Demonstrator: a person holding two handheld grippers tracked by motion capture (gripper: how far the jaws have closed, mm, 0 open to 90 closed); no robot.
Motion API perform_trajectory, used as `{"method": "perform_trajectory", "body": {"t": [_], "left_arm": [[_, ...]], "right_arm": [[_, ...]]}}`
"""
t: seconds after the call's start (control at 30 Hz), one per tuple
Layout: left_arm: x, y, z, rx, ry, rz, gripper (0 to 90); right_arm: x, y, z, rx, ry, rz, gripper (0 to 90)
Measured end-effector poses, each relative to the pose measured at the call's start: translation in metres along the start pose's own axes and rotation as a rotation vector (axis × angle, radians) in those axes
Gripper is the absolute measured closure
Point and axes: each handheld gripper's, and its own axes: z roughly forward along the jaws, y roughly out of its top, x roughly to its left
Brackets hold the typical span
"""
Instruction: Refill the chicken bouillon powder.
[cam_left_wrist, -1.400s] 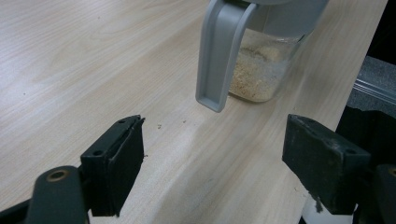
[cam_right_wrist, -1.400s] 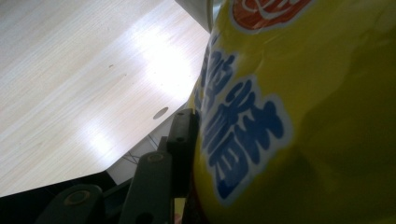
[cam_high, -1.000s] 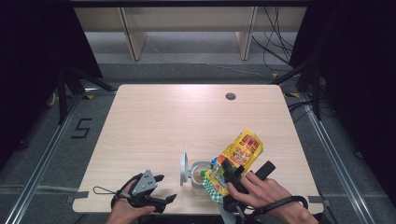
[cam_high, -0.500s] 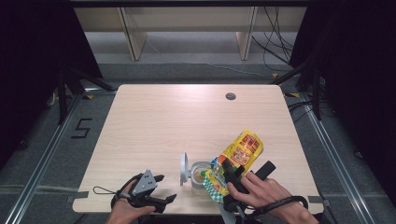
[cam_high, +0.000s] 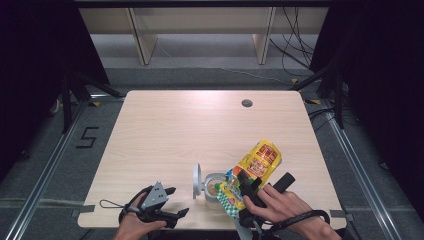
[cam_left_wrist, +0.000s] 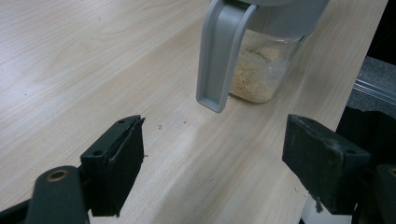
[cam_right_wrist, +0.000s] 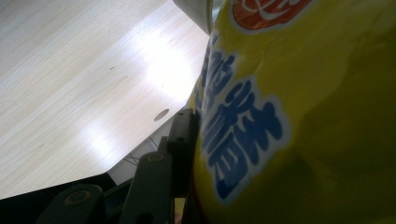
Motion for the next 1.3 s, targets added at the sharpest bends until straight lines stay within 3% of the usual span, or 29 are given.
{"method": "perform_trajectory", "body": {"t": [0.1,0.17,0.37,0.43,0.77,0.9,1.03,1.3], "left_arm": [[0.0001,0.0000,-0.0001,0.000,0.001,0.000,20.1],[0.0001,0.0000,-0.0001,0.000,0.000,0.001,20.1],[-0.0001,0.0006,-0.0015,0.017,0.008,0.000,20.1],[0.0000,0.0000,0.0000,0.000,0.000,-0.003,20.1],[-0.0004,0.0002,-0.0007,0.012,0.004,-0.001,20.1],[0.0016,0.0012,-0.0013,0.019,0.002,0.030,20.1],[-0.0003,0.0004,-0.0011,0.018,0.005,-0.004,20.1],[-0.0003,0.0004,-0.0011,0.017,0.006,-0.004,20.1]], "right_arm": [[-0.0004,-0.0004,-0.0002,0.004,0.002,-0.006,67.3],[0.0003,-0.0006,0.0008,-0.002,-0.011,0.018,67.3],[0.0010,-0.0004,0.0001,0.006,0.010,0.007,67.4],[0.0008,-0.0004,-0.0001,0.008,0.010,0.003,67.5],[0.0002,-0.0017,0.0007,0.012,0.007,0.014,67.6],[-0.0001,-0.0008,0.0010,0.008,0.002,0.002,67.6],[0.0001,-0.0004,0.0013,0.006,0.001,0.004,67.7],[-0.0004,-0.0019,0.0013,0.006,-0.001,0.008,67.7]]}}
